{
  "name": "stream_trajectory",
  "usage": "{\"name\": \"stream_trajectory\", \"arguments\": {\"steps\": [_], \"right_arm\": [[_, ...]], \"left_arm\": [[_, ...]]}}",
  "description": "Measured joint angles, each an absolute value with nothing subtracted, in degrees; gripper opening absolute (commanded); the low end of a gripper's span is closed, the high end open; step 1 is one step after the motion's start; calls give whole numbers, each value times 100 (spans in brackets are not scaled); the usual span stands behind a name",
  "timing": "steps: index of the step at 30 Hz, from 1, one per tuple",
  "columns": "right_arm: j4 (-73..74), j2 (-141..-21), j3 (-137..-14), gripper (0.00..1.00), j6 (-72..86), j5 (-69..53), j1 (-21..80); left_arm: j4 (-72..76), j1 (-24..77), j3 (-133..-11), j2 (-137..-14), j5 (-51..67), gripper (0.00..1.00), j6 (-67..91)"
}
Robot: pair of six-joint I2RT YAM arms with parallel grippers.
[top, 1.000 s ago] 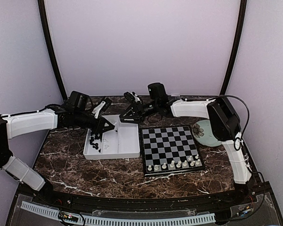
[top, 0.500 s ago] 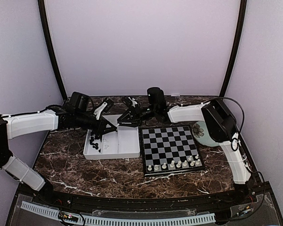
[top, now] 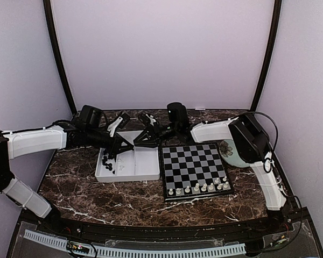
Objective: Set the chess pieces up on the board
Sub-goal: Pass from the left arm to the right
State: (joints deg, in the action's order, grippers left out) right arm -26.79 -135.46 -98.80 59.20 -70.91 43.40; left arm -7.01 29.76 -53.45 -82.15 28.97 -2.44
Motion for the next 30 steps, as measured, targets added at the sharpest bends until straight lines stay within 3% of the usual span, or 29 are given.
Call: {"name": "stream_trajectory", "arguments": {"steps": [12,17,23,30], "right_arm": [[-2665,-13546,-9854,6,5898,-7059,4338],[-2506,-13546,-9883,5,5662,-7052,4338],[-1127,-13544,-10370,4,4412,-6851,4316],[1225,-13319,-10847,4,2023,-6058,4167]], "left_arm": [[-655,2978,-5341,-8204,2952,15,-248],[-655,2980,-5339,-8204,2945,25,-283],[-711,2998,-5308,-8110,2834,37,-432],[-897,3017,-5231,-7520,2504,38,-650]]}}
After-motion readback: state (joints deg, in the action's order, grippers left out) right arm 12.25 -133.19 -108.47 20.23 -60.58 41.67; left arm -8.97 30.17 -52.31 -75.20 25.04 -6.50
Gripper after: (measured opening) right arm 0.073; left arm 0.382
